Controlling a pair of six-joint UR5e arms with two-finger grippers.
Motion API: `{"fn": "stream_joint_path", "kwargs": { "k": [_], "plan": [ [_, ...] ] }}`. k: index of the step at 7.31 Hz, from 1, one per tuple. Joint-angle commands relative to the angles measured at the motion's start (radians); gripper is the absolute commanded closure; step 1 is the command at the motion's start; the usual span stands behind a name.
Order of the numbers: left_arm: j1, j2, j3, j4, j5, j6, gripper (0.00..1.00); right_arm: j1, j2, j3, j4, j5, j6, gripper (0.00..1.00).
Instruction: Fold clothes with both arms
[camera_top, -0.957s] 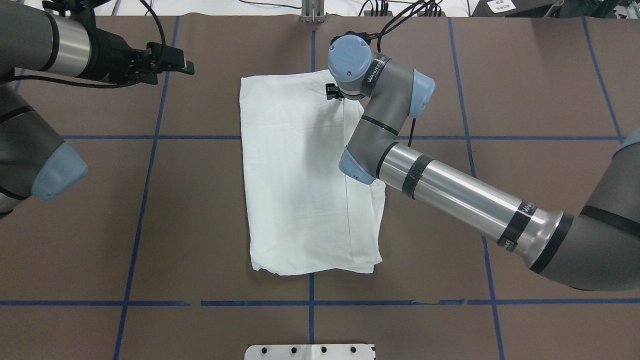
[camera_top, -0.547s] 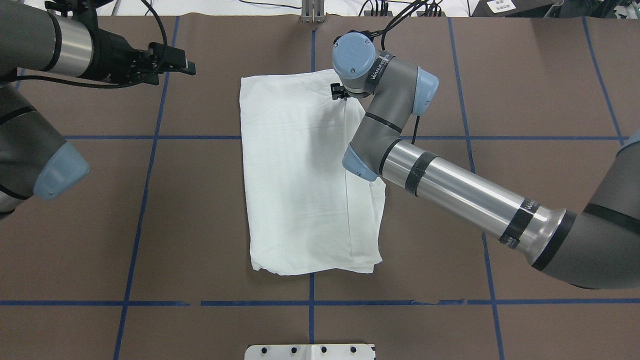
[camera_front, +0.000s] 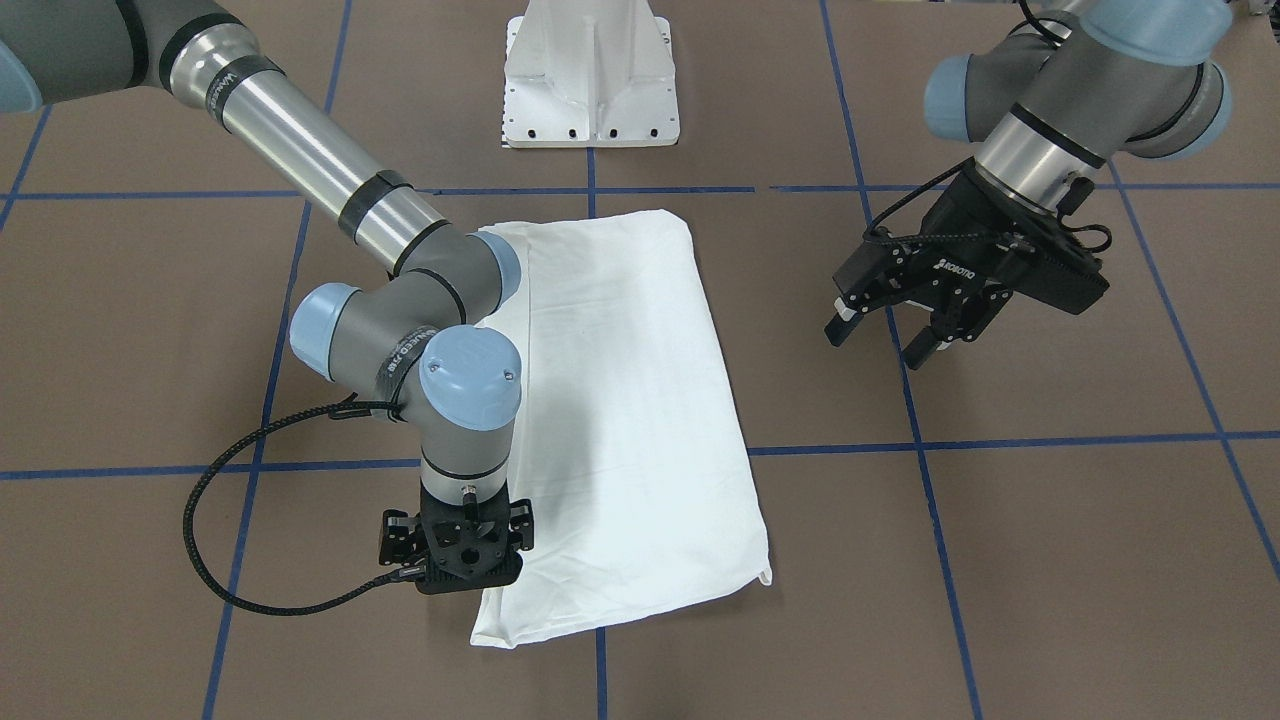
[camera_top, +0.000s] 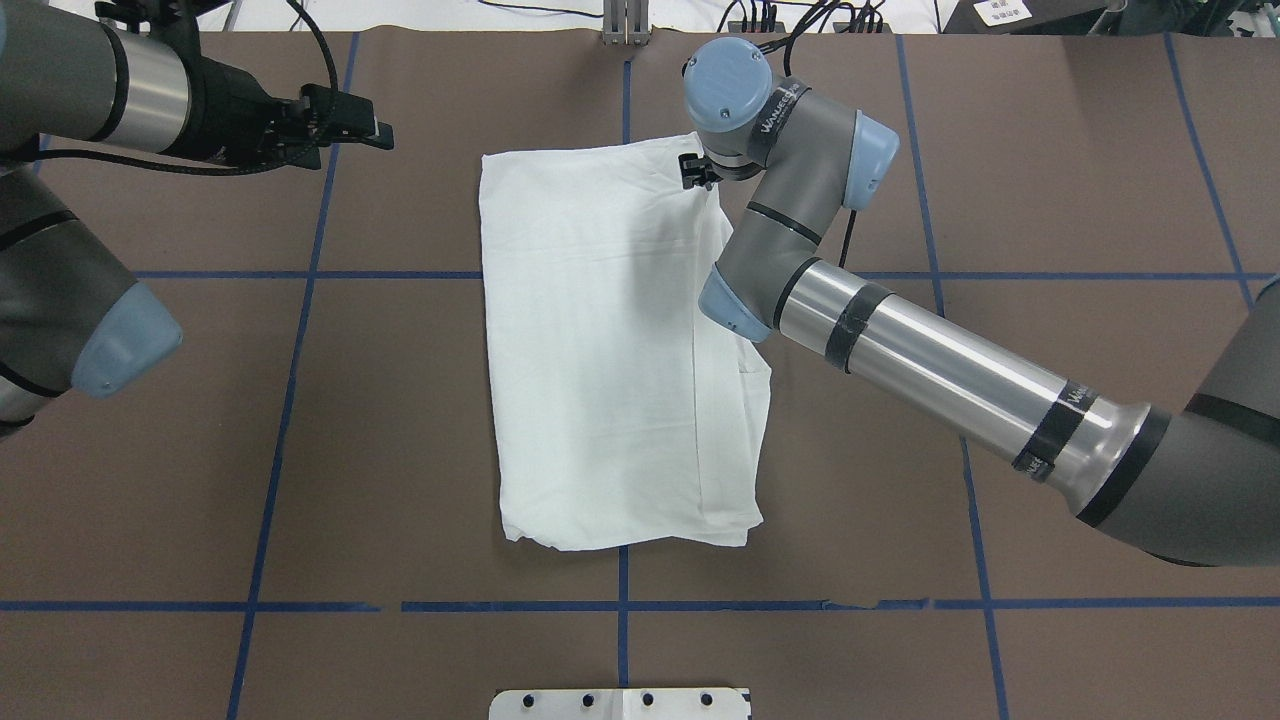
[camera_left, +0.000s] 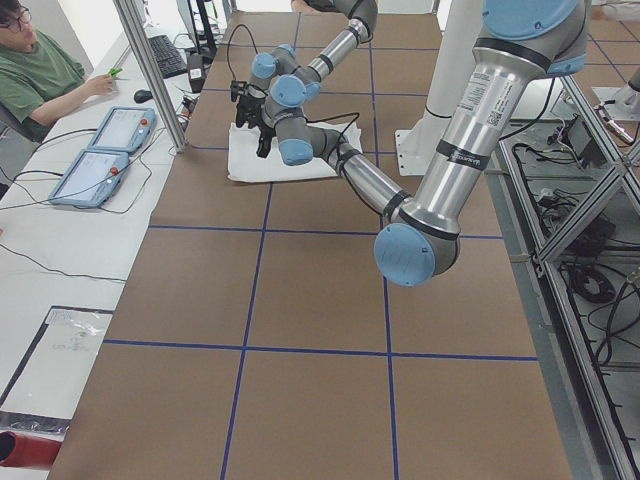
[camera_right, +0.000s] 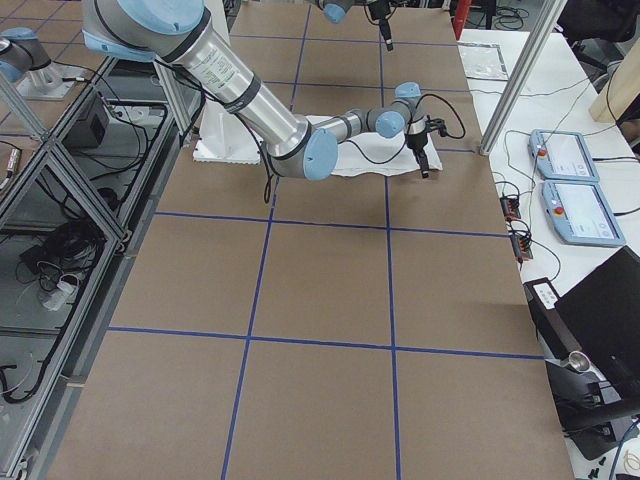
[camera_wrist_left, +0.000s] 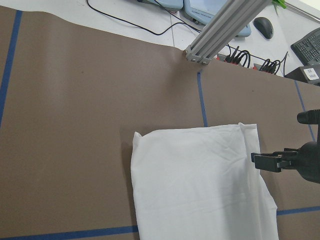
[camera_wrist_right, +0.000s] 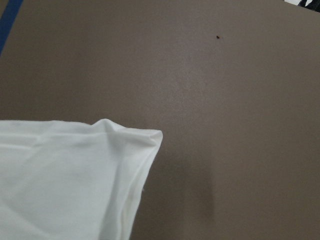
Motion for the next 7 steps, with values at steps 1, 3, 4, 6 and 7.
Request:
{"fn": "stream_joint_path", "kwargs": {
  "k": [1,3,4,6,7],
  "plan": [
    [0.002,-0.002,0.002,0.001,-0.002,-0.001,0.0,0.013,-0.077,0.078,-0.008,0.006,-0.053,0.0],
    [0.002,-0.005,0.002,0.002,-0.002,-0.002,0.0,0.02,-0.108,0.118,-0.033,0.014,-0.081,0.0],
    [0.002,-0.005,0.002,0.001,-0.004,-0.002,0.0,0.023,-0.107,0.132,-0.034,0.026,-0.081,0.0],
    [0.002,-0.005,0.008,0.001,-0.004,-0.001,0.0,0.027,-0.072,0.142,-0.027,0.035,-0.062,0.0],
    [0.002,-0.005,0.014,0.001,-0.004,-0.001,0.0,0.027,-0.05,0.142,-0.03,0.035,-0.059,0.0]
  ]
}}
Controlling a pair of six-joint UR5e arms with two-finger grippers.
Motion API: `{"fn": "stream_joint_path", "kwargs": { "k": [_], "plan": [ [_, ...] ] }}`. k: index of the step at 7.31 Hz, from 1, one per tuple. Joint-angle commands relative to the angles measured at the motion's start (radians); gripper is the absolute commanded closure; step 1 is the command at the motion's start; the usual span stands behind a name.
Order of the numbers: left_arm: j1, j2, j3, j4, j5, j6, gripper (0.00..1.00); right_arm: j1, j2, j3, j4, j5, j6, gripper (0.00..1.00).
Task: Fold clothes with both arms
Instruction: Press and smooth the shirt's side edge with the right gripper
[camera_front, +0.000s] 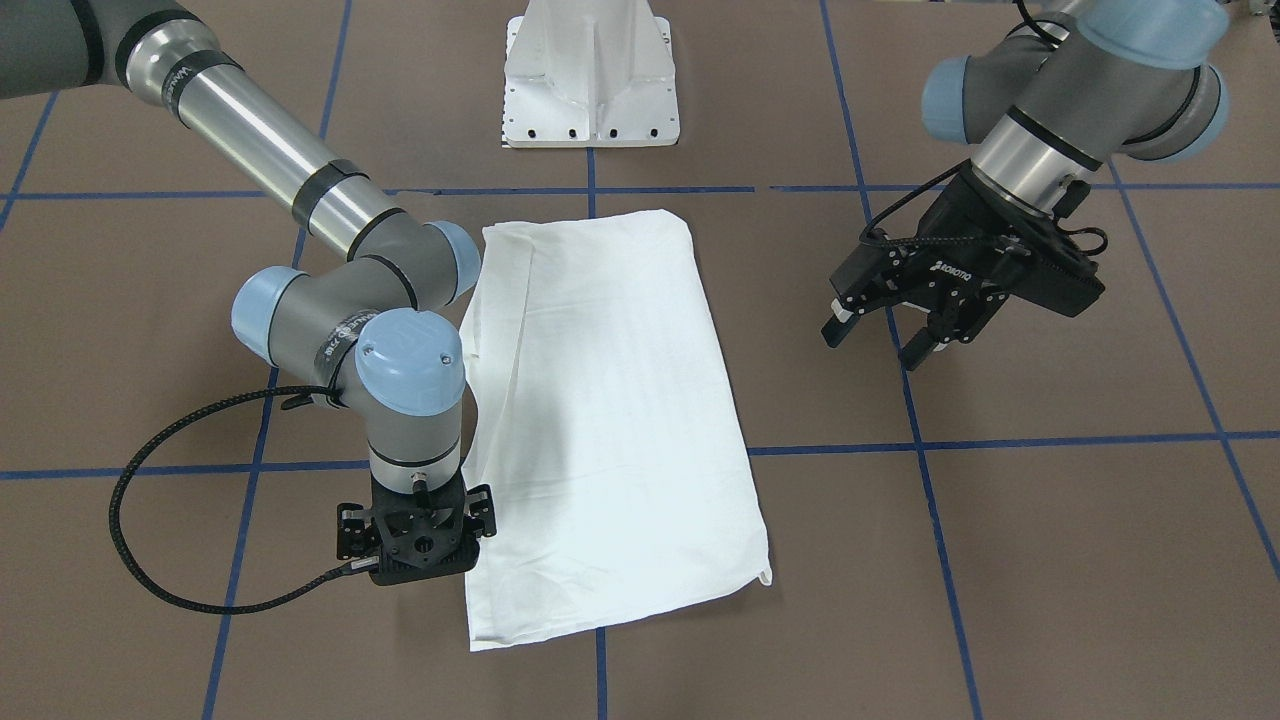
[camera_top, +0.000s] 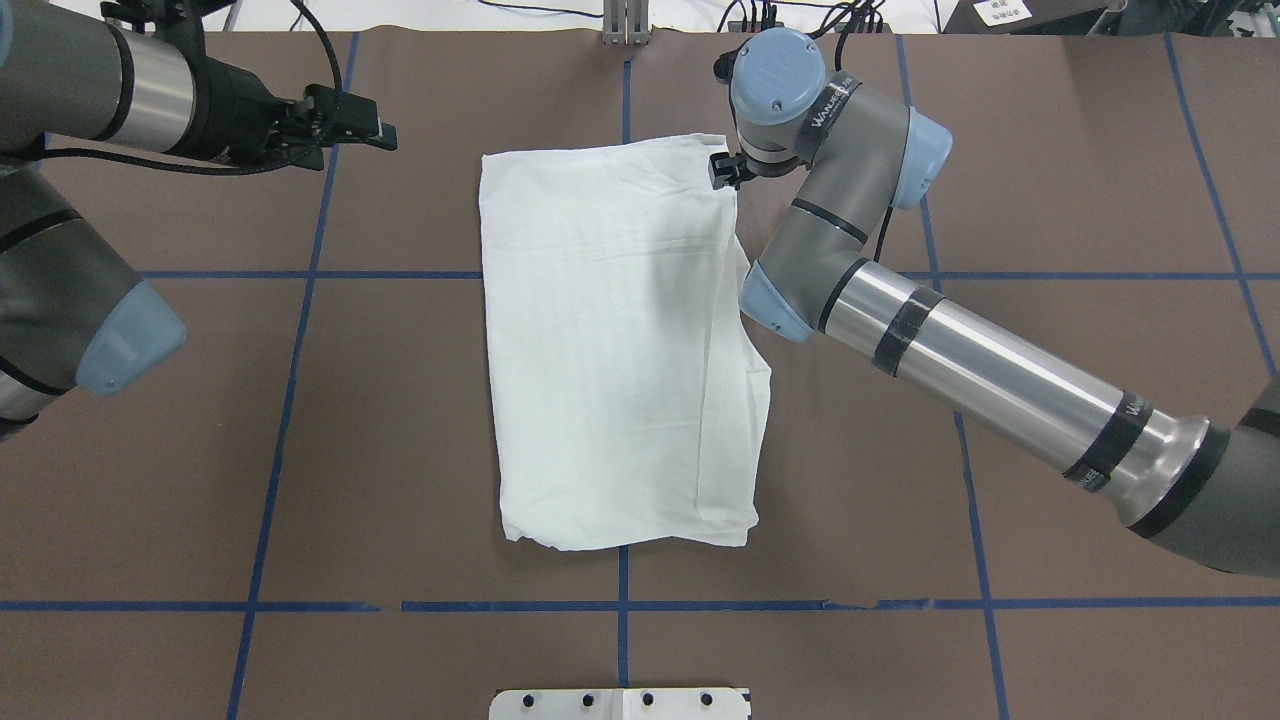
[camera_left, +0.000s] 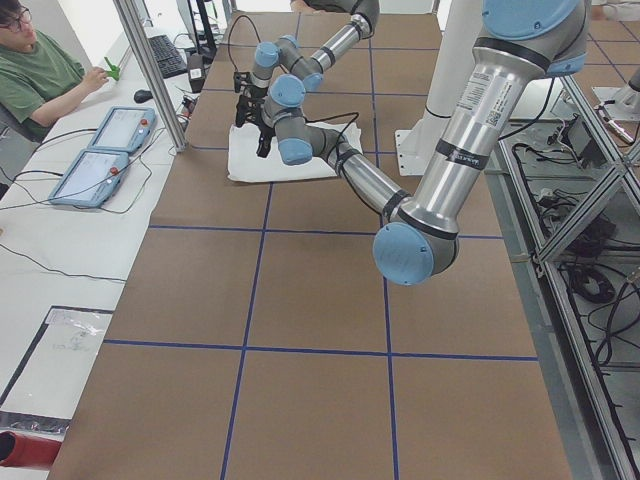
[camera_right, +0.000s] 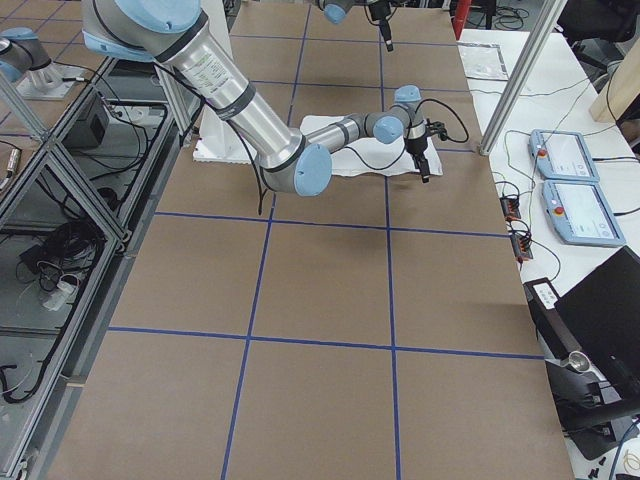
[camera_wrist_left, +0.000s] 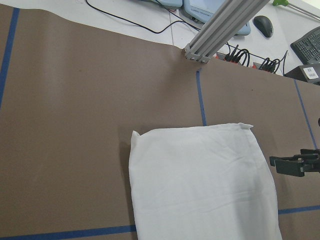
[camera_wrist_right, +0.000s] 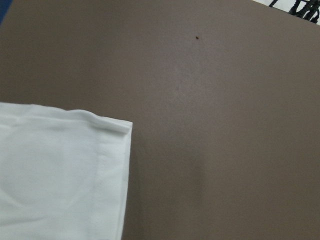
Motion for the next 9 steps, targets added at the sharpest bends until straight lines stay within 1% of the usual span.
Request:
{"fn": "stream_joint_path", "kwargs": {
  "k": [1,3,4,5,6,8,9],
  "plan": [
    [0.0,0.0,0.01,-0.002,-0.002,0.002,0.0,-0.014,0.032,0.002,-0.002,0.001,0.033,0.0],
    [0.0,0.0,0.028,-0.005,0.0,0.002,0.0,-0.043,0.029,0.003,-0.022,0.009,0.038,0.0],
    [0.0,0.0,0.032,-0.008,-0.002,0.001,0.0,-0.056,0.029,0.018,-0.069,0.03,0.038,0.0],
    [0.0,0.0,0.032,-0.008,-0.002,0.002,0.0,-0.057,0.021,0.057,-0.126,0.065,0.038,0.0],
    [0.0,0.0,0.032,-0.009,-0.002,0.002,0.0,-0.066,0.015,0.058,-0.146,0.076,0.036,0.0],
    [0.0,-0.003,0.032,-0.008,-0.002,0.002,0.0,-0.069,-0.023,0.077,-0.148,0.095,0.03,0.0],
    [0.0,-0.006,0.032,-0.006,-0.002,0.002,0.0,-0.07,-0.023,0.08,-0.172,0.116,0.029,0.0]
  ]
}}
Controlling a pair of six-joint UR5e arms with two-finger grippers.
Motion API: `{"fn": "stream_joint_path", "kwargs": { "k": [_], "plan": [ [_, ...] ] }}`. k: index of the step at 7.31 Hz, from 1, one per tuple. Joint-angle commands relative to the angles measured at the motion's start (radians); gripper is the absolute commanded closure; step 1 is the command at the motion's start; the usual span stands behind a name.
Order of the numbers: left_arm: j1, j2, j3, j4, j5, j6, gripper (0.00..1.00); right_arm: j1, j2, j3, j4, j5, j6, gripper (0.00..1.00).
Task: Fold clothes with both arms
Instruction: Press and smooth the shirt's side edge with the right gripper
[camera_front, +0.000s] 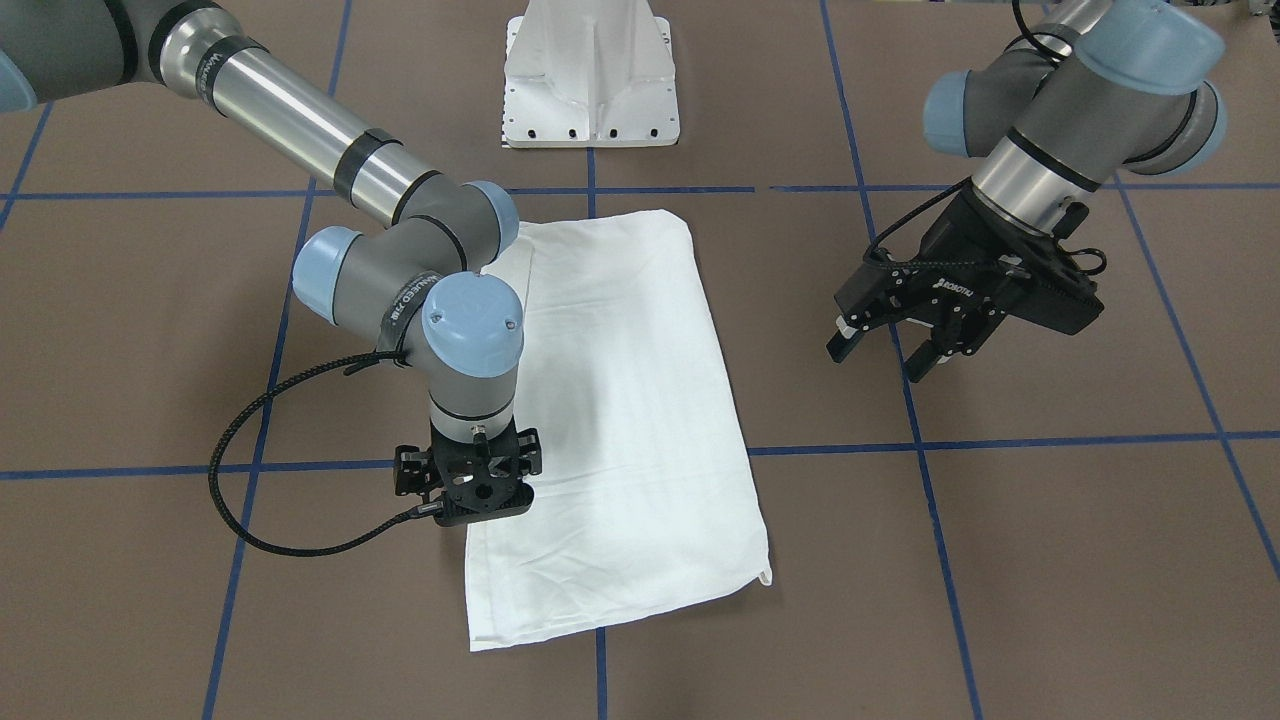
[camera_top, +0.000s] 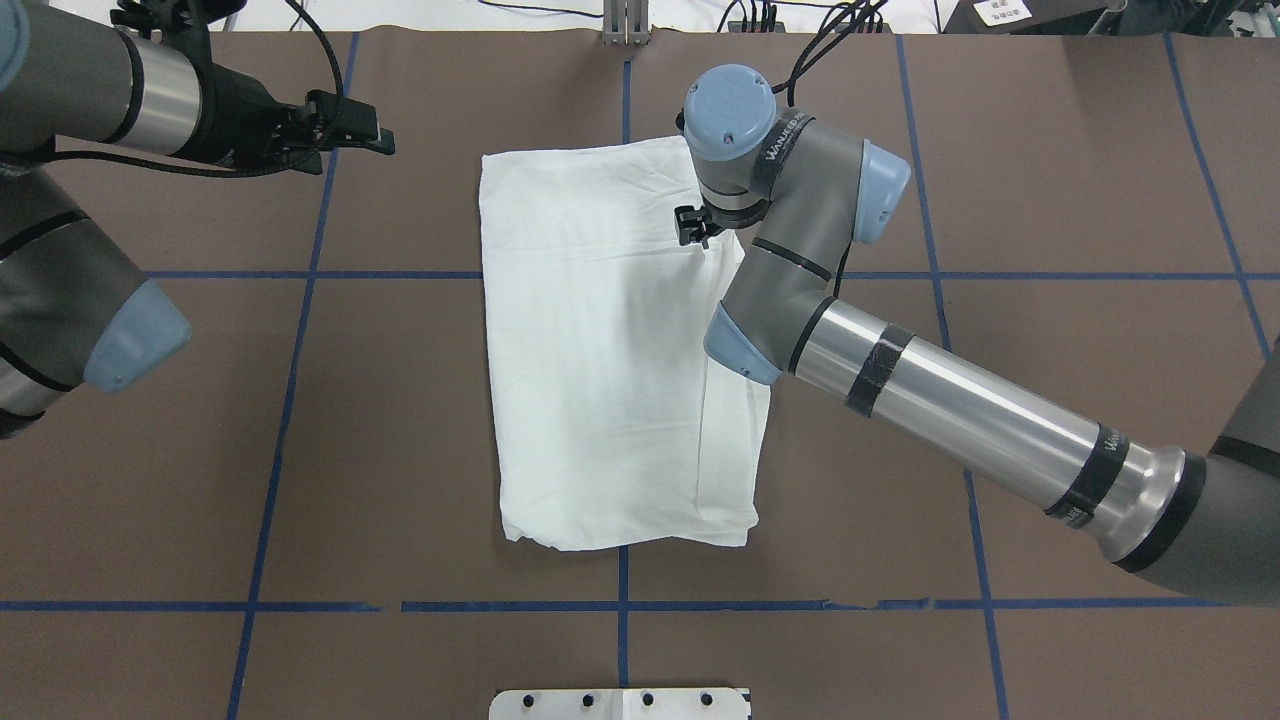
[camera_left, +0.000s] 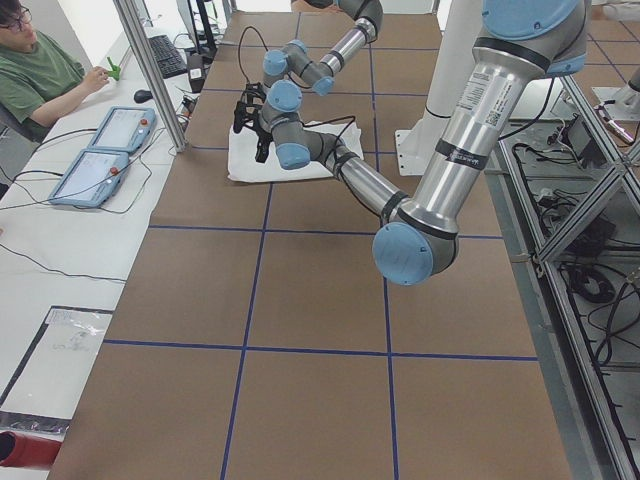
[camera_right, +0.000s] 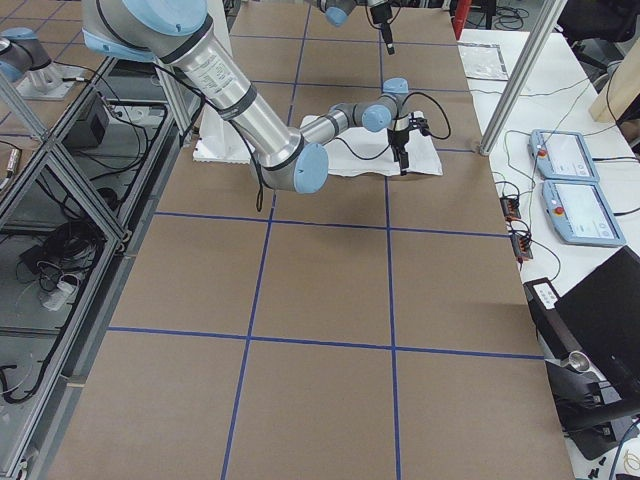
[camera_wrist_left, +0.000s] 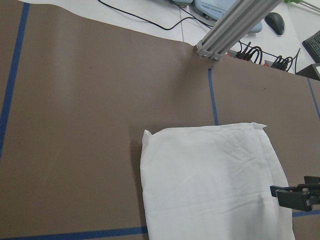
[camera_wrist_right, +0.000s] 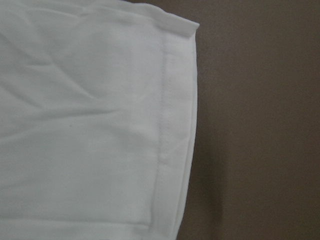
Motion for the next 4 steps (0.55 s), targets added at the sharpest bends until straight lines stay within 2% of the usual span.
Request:
{"fn": "stream_joint_path", "kwargs": {
  "k": [1,4],
  "plan": [
    [0.0,-0.003,0.0,0.003,0.0,0.0,0.0,-0.001,-0.011,0.032,-0.056,0.024,-0.006,0.0],
    [0.0,-0.003,0.0,0.005,-0.003,-0.002,0.0,-0.004,-0.043,0.087,-0.119,0.038,-0.014,0.0]
  ]
}}
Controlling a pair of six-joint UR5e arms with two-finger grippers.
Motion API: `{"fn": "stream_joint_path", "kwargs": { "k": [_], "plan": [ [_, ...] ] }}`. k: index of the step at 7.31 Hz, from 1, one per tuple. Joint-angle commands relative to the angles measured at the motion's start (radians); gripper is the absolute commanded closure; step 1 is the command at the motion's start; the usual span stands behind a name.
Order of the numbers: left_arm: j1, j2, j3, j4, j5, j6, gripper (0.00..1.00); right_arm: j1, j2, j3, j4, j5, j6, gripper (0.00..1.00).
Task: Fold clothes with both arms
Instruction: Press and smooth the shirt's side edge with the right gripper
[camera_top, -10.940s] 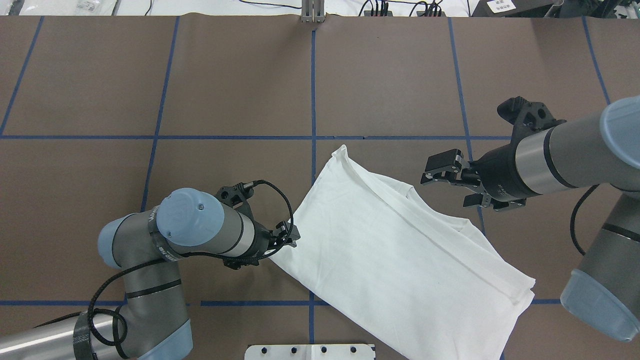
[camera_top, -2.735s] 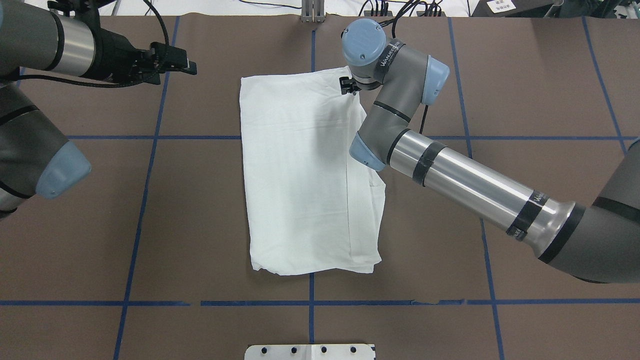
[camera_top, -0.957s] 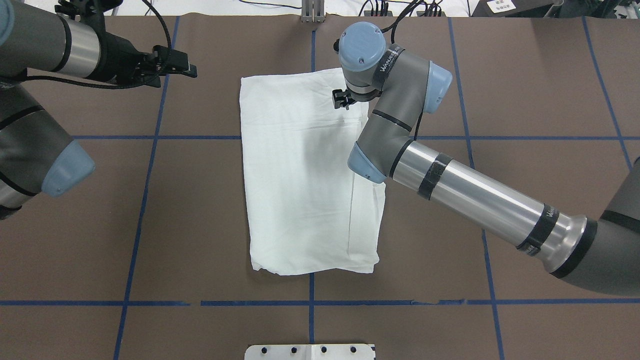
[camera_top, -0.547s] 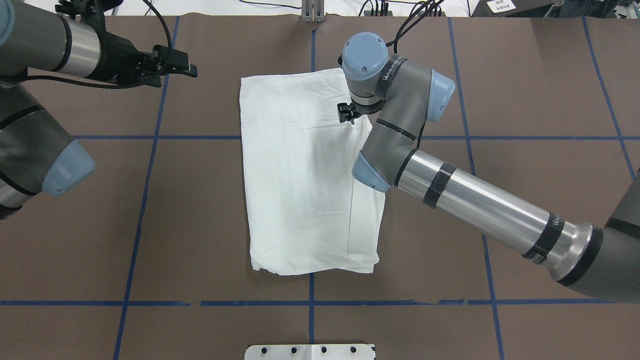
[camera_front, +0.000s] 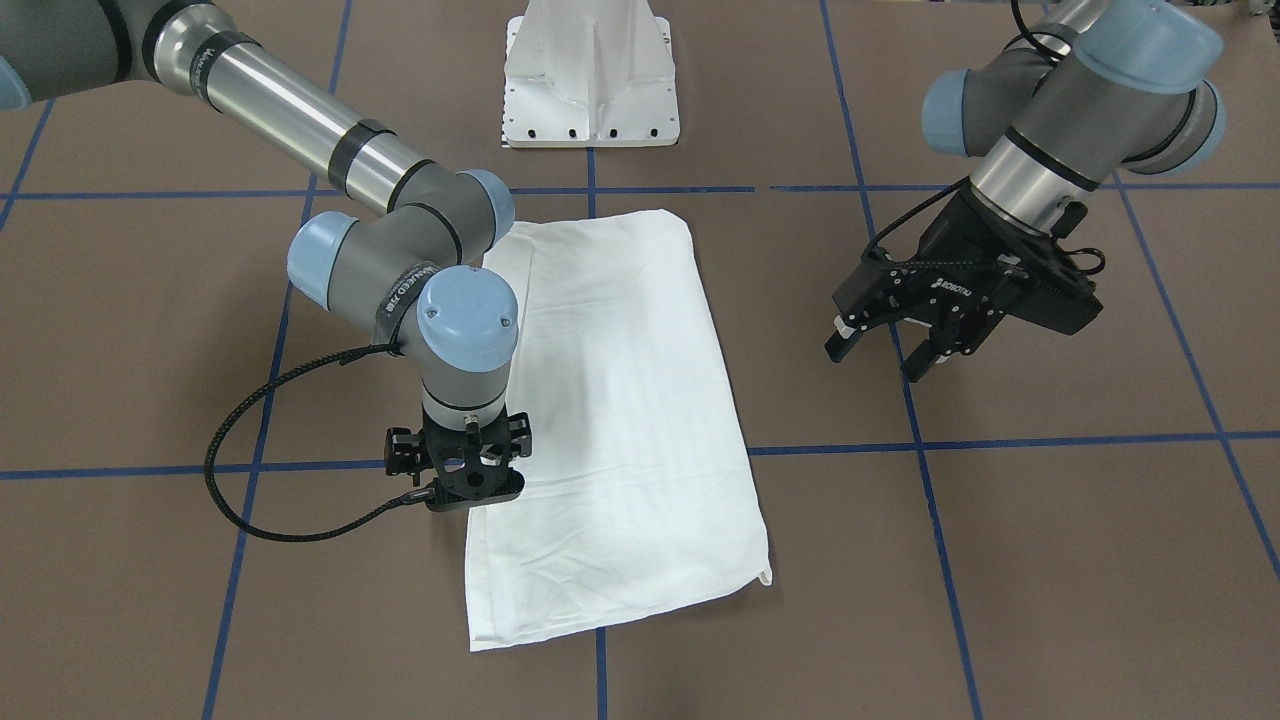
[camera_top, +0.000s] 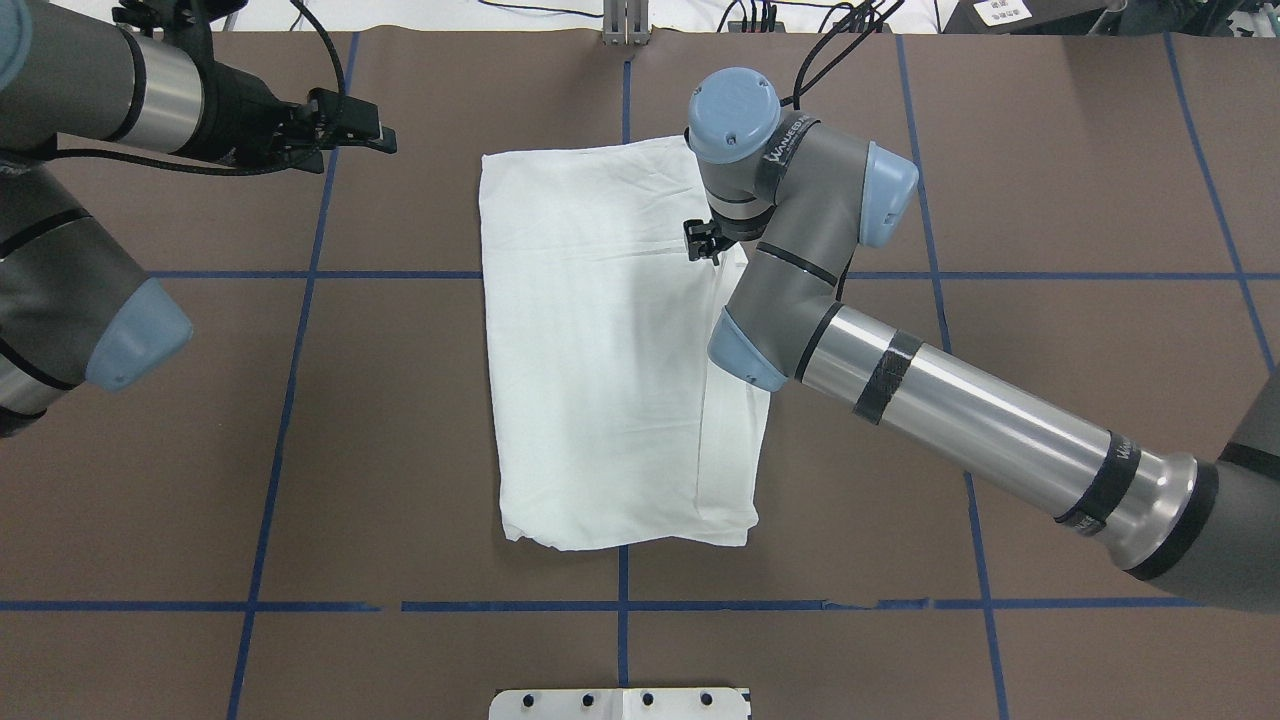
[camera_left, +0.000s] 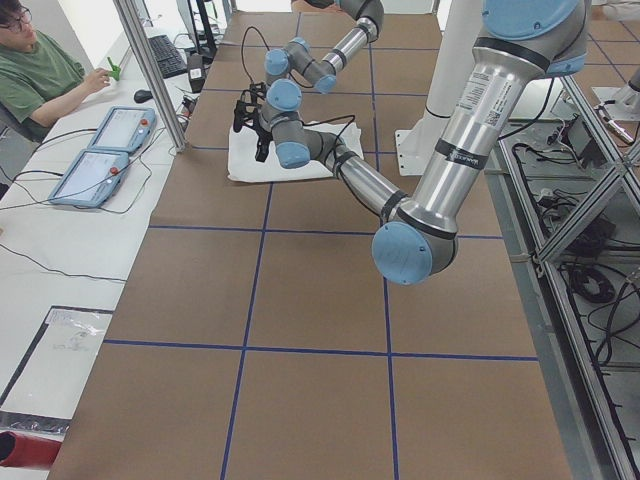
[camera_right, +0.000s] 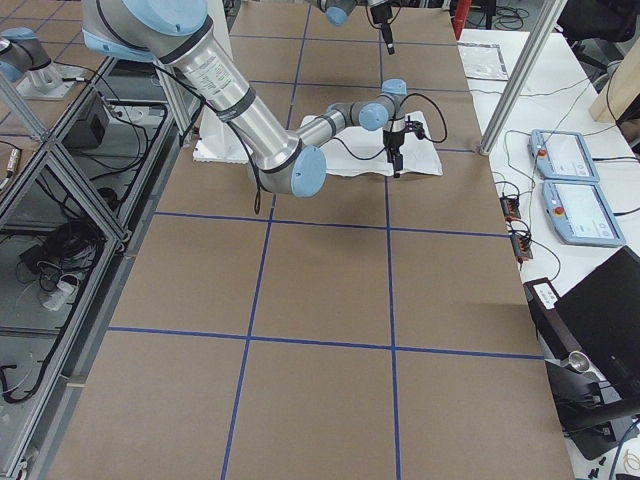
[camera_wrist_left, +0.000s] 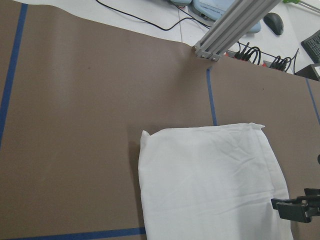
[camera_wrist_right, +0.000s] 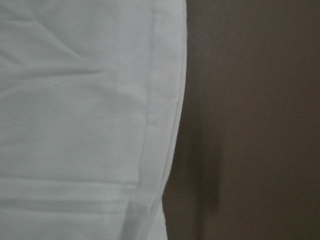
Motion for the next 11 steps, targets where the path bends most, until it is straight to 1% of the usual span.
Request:
{"fn": "stream_joint_path", "kwargs": {
  "k": [1,2,4,7,9,11],
  "plan": [
    [0.0,0.0,-0.002,0.0,-0.002,-0.002,0.0,-0.001,-0.056,0.069,-0.022,0.006,-0.008,0.0],
    [0.0,-0.002,0.0,0.0,-0.002,-0.002,0.0,-0.001,-0.075,0.091,-0.037,0.006,-0.02,0.0],
    [0.002,-0.002,0.0,0.0,-0.002,-0.008,0.0,-0.001,-0.1,0.097,-0.039,0.006,-0.023,0.0],
    [0.002,-0.008,0.002,0.002,-0.003,-0.008,0.0,-0.001,-0.098,0.152,-0.041,0.012,-0.031,0.0],
    [0.002,-0.008,0.002,0.002,-0.005,-0.008,0.0,-0.018,-0.085,0.154,-0.037,0.013,-0.014,0.0],
    [0.002,-0.006,0.002,0.002,-0.005,-0.005,0.0,-0.044,-0.1,0.184,-0.041,0.013,-0.012,0.0]
  ]
}}
